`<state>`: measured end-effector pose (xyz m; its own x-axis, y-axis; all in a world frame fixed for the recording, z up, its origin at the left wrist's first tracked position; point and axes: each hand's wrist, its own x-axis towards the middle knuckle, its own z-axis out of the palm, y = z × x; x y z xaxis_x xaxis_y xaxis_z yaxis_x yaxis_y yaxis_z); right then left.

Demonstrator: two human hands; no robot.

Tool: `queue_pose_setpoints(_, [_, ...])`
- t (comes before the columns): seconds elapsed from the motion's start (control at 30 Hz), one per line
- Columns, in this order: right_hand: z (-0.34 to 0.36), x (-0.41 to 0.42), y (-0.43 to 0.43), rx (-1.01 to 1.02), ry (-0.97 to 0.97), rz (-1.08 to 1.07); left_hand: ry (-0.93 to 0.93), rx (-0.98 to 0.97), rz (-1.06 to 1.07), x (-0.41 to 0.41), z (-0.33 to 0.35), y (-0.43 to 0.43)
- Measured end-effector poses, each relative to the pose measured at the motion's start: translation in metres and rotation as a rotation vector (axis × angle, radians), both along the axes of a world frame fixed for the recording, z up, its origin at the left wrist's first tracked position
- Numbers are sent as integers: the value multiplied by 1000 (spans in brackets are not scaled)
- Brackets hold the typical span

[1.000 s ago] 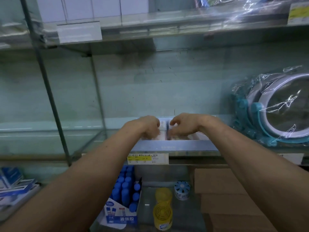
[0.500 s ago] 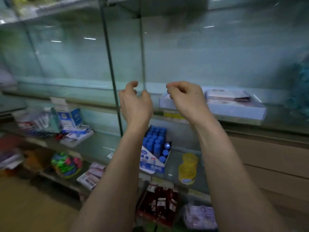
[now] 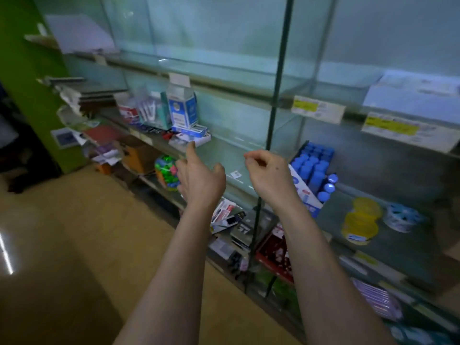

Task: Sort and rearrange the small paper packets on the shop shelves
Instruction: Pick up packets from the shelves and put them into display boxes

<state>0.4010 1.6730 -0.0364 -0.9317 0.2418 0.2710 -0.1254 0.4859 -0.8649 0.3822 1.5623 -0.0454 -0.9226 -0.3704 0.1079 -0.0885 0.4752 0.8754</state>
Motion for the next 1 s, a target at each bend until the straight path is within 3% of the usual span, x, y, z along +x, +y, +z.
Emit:
queue_pose_setpoints(0.6, [-16, -88, -276, 37, -87, 274, -103, -106, 195, -64, -17, -280])
queue_pose_setpoints(1.0, [-22, -148, -404, 191, -95, 420, -164, -111, 364, -96, -23, -402])
